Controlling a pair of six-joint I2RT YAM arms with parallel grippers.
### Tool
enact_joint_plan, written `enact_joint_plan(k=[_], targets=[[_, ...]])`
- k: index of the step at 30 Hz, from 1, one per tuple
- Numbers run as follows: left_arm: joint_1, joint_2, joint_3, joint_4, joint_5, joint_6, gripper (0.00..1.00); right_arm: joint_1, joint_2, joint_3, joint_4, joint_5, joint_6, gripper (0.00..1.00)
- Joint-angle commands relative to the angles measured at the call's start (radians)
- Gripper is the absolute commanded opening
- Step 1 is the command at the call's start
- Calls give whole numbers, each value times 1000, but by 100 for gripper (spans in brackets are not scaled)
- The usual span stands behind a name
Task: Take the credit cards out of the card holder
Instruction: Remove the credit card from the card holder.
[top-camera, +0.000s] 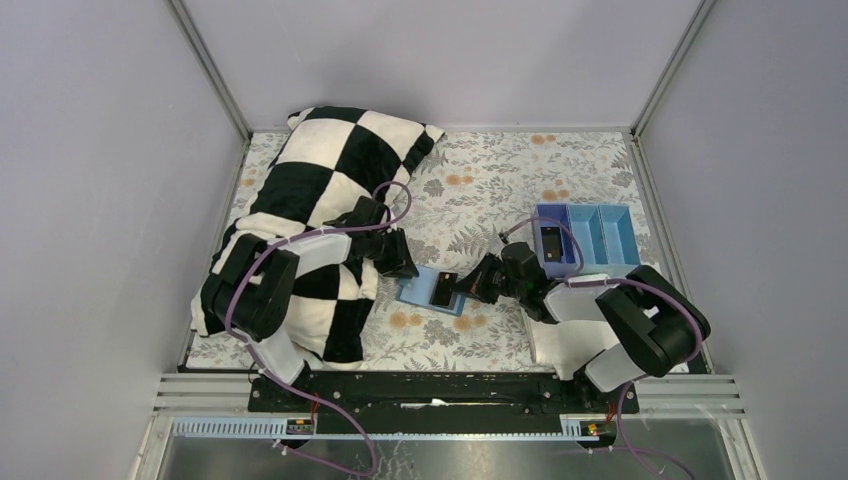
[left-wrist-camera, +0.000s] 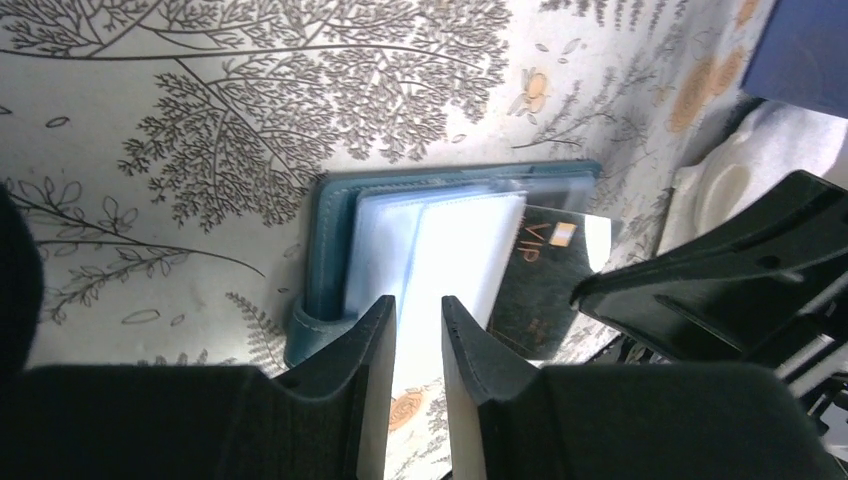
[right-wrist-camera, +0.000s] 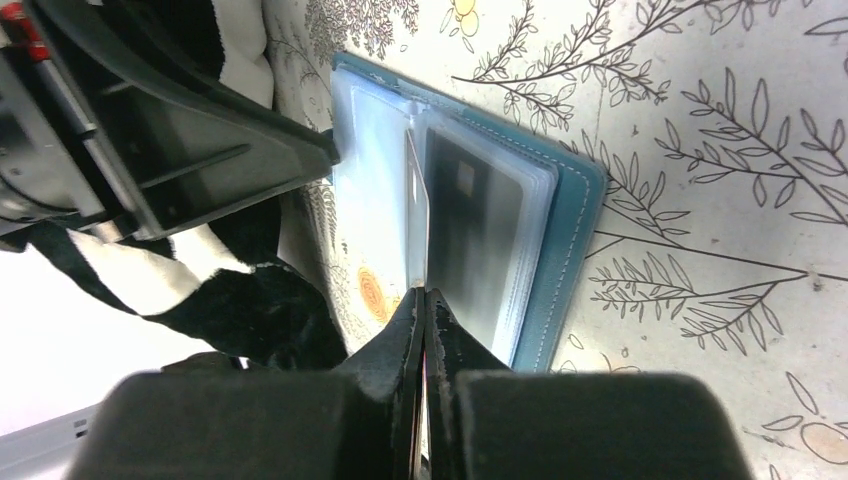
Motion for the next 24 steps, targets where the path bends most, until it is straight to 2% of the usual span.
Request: enact_joint_plan(k=[1, 7, 14, 21, 24], targets=[[-10, -92, 46, -2, 17, 11, 28, 0, -46, 57, -116, 32, -71, 0], [-62, -80, 50, 10, 62, -1, 29, 0, -60, 115, -242, 43, -118, 0], [-108, 8, 29, 125, 102, -55, 30, 0, -45, 122, -224, 32, -107, 0], [-110, 75, 27, 142, 113, -49, 30, 0, -9, 147, -192, -2, -97, 0], [-111, 90, 21, 142, 110, -46, 29, 0, 4, 142, -150, -18, -79, 9]])
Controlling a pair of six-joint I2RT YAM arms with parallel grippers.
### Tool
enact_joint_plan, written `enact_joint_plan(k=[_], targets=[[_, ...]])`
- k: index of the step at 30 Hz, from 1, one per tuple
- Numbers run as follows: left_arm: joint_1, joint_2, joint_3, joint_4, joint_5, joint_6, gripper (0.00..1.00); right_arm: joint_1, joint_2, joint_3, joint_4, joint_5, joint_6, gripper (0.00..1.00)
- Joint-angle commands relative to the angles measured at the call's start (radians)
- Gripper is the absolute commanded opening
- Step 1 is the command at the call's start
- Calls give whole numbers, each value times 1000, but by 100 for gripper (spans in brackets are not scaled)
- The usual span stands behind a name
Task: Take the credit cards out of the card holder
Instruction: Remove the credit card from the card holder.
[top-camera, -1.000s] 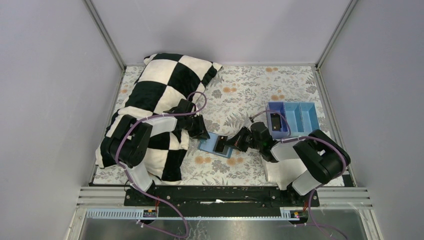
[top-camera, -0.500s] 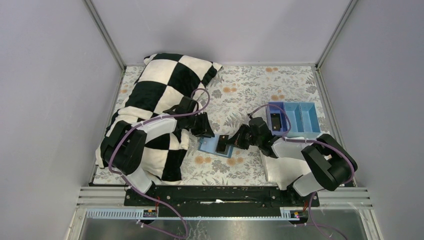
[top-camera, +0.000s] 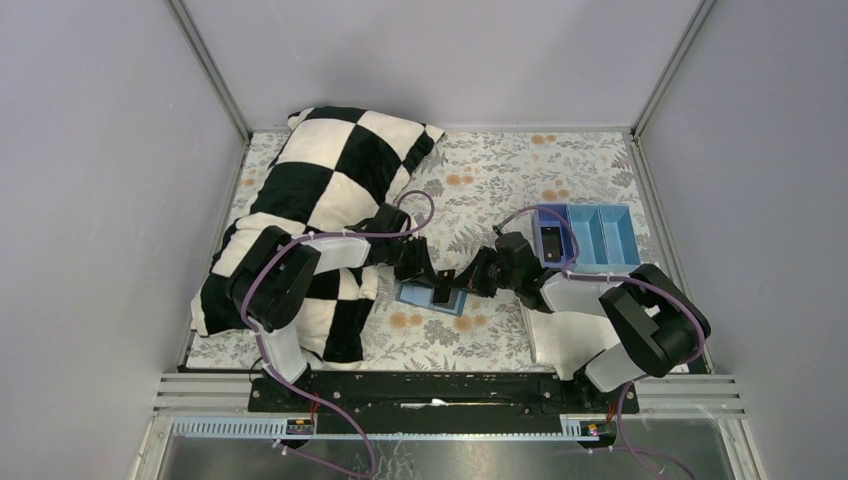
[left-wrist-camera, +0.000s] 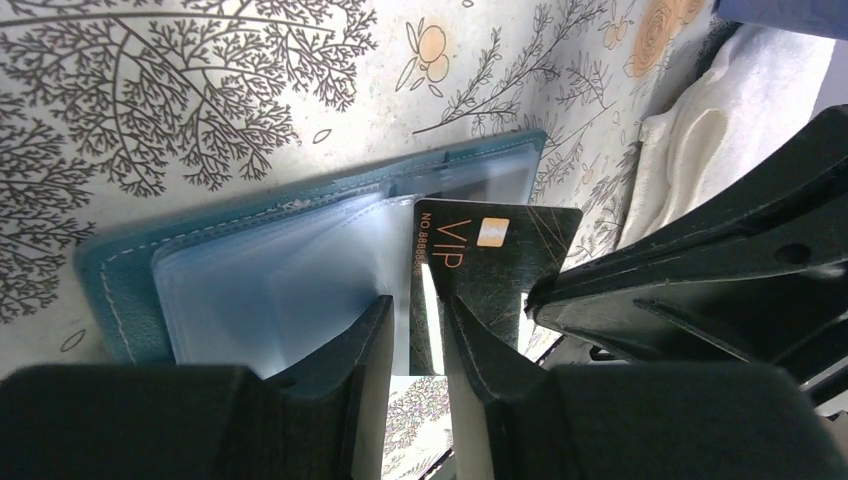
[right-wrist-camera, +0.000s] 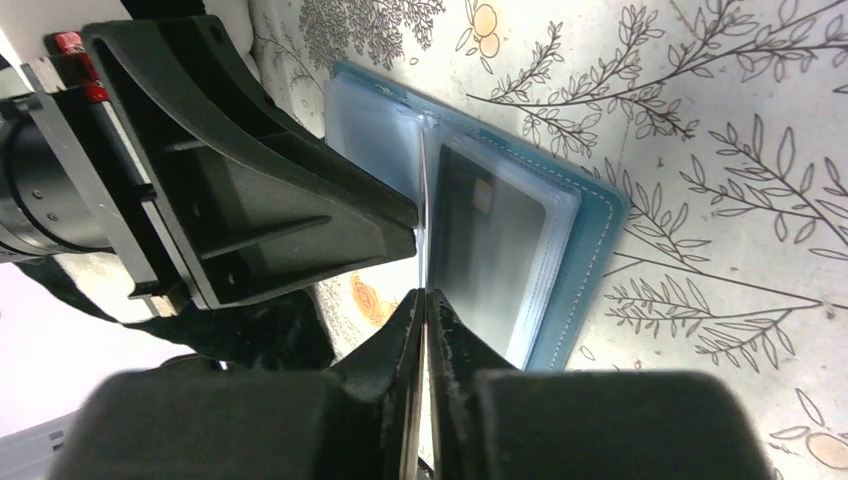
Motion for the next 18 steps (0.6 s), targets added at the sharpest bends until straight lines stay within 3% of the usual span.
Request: enact_joint_plan(k=[1, 4, 9, 13, 16, 18], targets=[[0, 15, -4, 48, 15, 6, 29, -1, 24, 26, 74, -29, 18, 14], [0, 18, -5, 48, 16, 9, 30, 0, 45, 29, 106, -48, 28, 23], [0, 23, 0, 43, 19, 16, 30, 1, 77, 43, 126, -66, 35, 27], [1, 23, 11, 32, 20, 23, 29, 1, 98, 61, 129, -81, 35, 18], [8, 14, 34, 7, 22, 43, 30, -1, 84, 77, 98, -86, 27, 0], [15, -8, 64, -41, 21, 76, 31, 0, 40, 110, -12, -56, -35, 0]])
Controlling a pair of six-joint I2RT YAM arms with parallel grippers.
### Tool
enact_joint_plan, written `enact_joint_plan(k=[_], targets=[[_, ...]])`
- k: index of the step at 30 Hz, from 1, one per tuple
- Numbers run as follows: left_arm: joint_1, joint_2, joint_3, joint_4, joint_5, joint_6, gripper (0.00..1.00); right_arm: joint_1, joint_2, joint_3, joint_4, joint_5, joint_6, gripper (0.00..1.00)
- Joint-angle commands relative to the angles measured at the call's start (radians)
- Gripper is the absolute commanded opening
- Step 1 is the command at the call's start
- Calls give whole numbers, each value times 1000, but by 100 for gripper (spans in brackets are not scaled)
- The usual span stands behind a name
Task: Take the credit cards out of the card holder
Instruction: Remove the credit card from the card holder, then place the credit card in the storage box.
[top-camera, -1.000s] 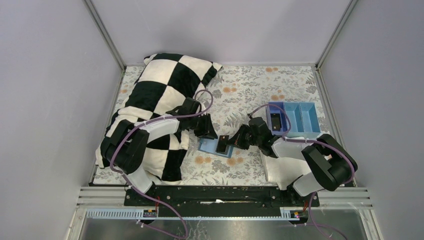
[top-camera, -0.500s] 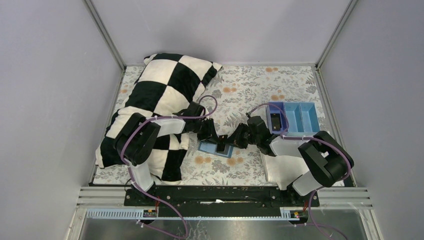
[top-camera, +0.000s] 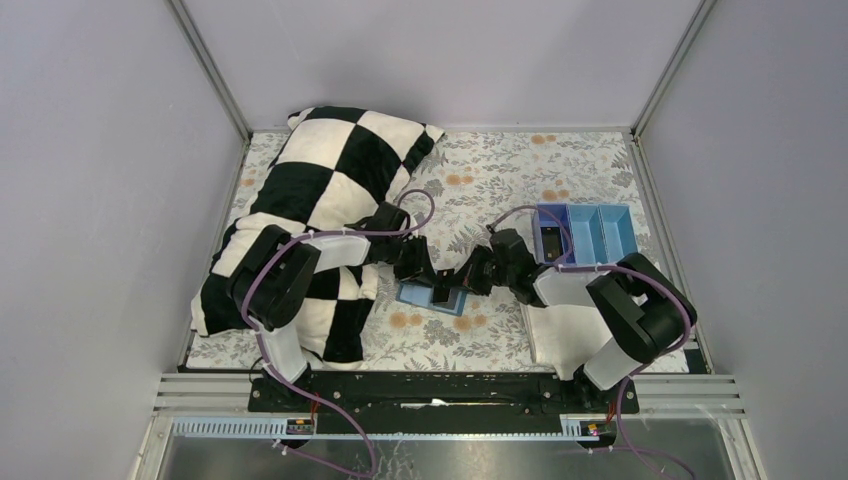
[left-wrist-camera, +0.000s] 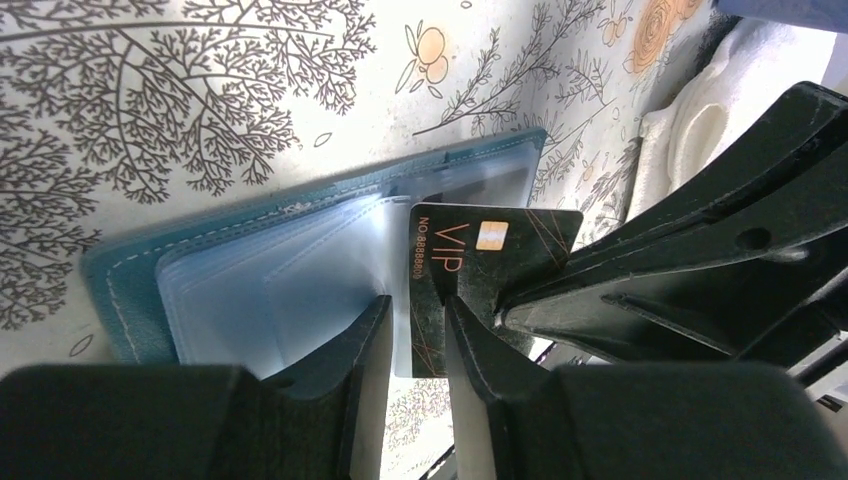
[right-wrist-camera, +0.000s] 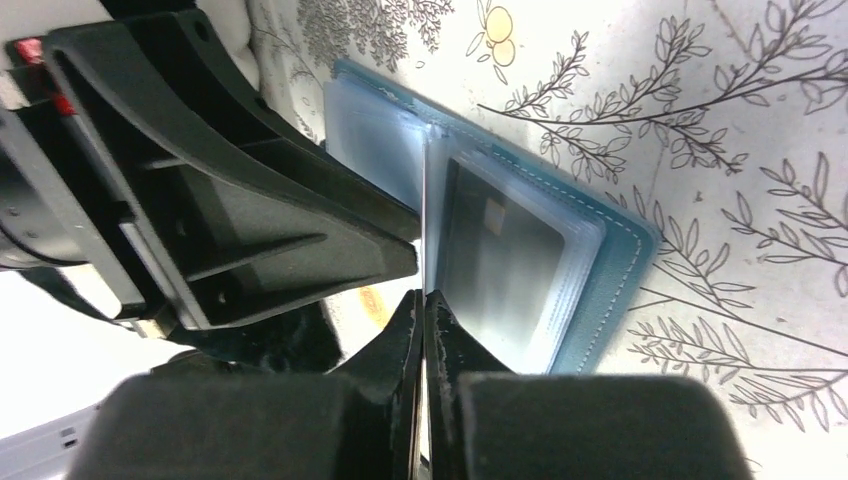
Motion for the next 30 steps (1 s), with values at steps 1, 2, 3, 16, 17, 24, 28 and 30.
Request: enact_joint_plan(k=[1, 2, 3, 16, 17, 24, 28, 30], targets=[[17, -36, 76, -67, 5, 75, 32, -1, -80, 102, -162, 32, -106, 0], [25, -55, 89, -86, 4, 84, 33, -1, -112, 129, -255, 70, -156, 0], [37, -73, 101, -103, 5, 87, 34, -7, -143, 155, -338, 103, -201, 0], [96, -244, 118, -140, 59, 107, 40, -362, -477, 401, -1000, 489, -620, 0], [96, -248, 114, -139, 63, 107, 41, -388, -475, 433, -1039, 529, -640, 0], [96, -268, 89, -118, 91, 108, 42, -490, -405, 535, -1103, 721, -749, 0], [96, -268, 81, -113, 108, 114, 42, -514, -320, 569, -1084, 721, -853, 0], [96, -272, 69, -103, 114, 112, 42, -523, -278, 580, -1066, 741, -905, 0]])
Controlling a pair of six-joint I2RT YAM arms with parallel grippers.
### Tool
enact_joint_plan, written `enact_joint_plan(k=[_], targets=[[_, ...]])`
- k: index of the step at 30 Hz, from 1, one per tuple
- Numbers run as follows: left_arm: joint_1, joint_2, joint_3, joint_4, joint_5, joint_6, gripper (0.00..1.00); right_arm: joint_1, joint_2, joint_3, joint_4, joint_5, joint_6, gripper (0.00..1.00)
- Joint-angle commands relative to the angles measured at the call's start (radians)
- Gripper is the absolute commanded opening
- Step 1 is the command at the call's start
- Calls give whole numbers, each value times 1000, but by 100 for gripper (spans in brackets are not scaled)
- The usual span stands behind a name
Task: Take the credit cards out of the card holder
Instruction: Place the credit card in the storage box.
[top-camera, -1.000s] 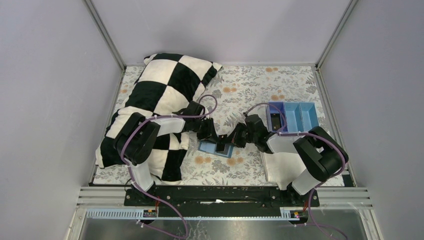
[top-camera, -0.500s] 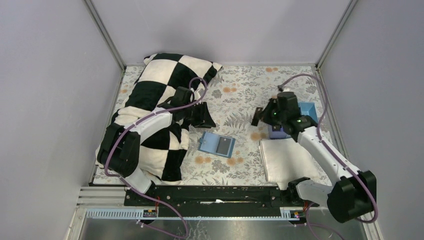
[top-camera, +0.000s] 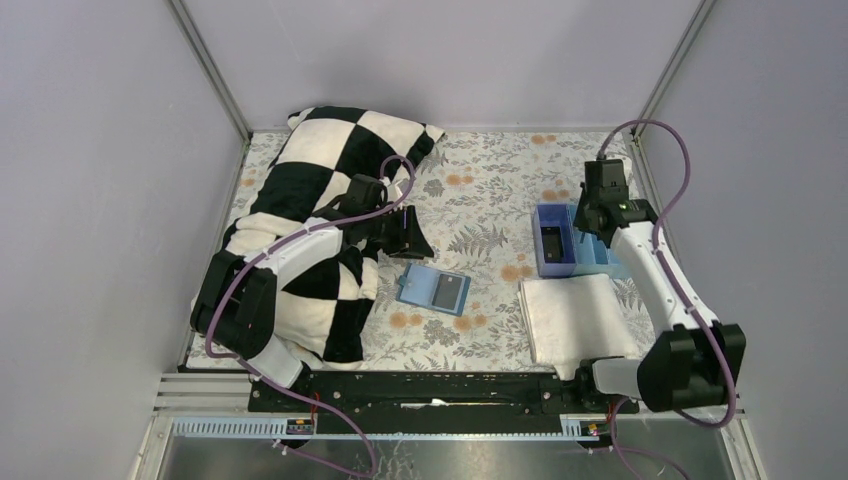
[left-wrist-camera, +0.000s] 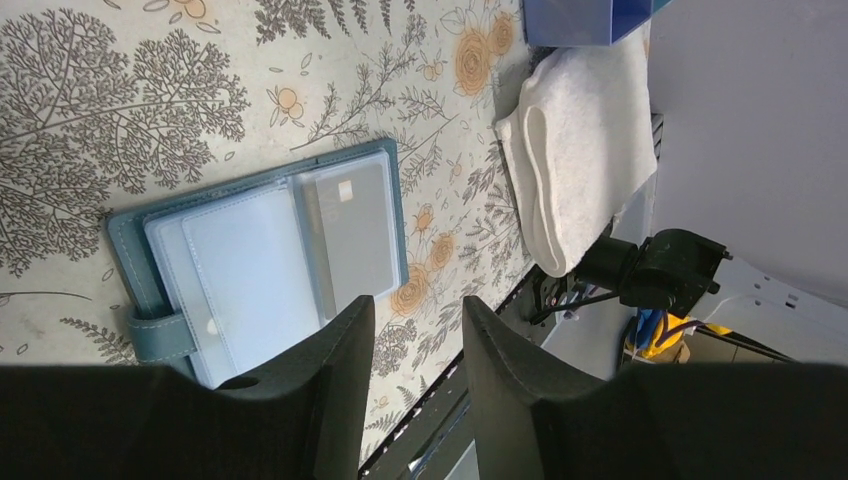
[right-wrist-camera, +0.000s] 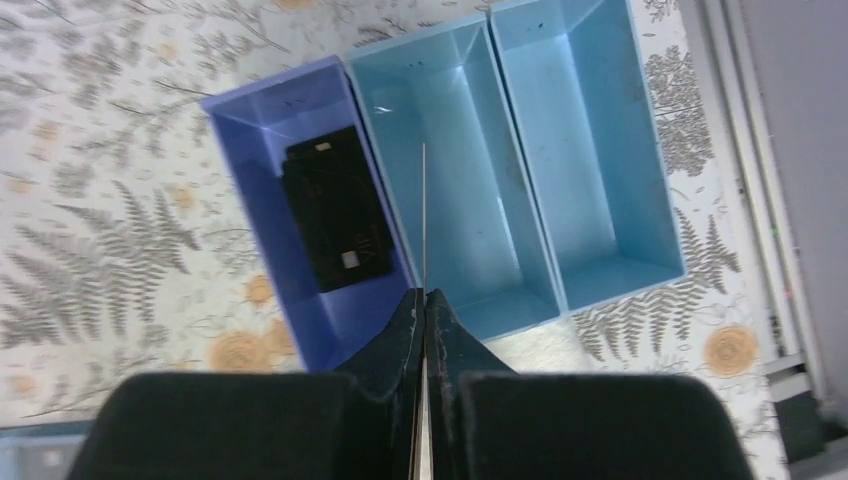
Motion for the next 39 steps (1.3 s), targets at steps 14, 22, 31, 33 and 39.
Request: enact_joint_plan(k=[14, 22, 31, 33, 39], targets=[[0, -24, -48, 68, 59, 24, 43, -101, 234, 15, 115, -161, -260, 0], [0, -24, -49, 65, 55, 30, 44, -158, 262, -47, 207, -274, -297, 0], [0, -8, -42, 64, 63, 27, 45, -195, 293, 2, 180, -284, -275, 35], [-1, -7, -42, 61, 63, 29, 45, -195, 260, 3, 179, -232, -270, 39], [-4, -11, -53, 57, 56, 25, 46, -195, 129, 34, 160, -137, -211, 40]])
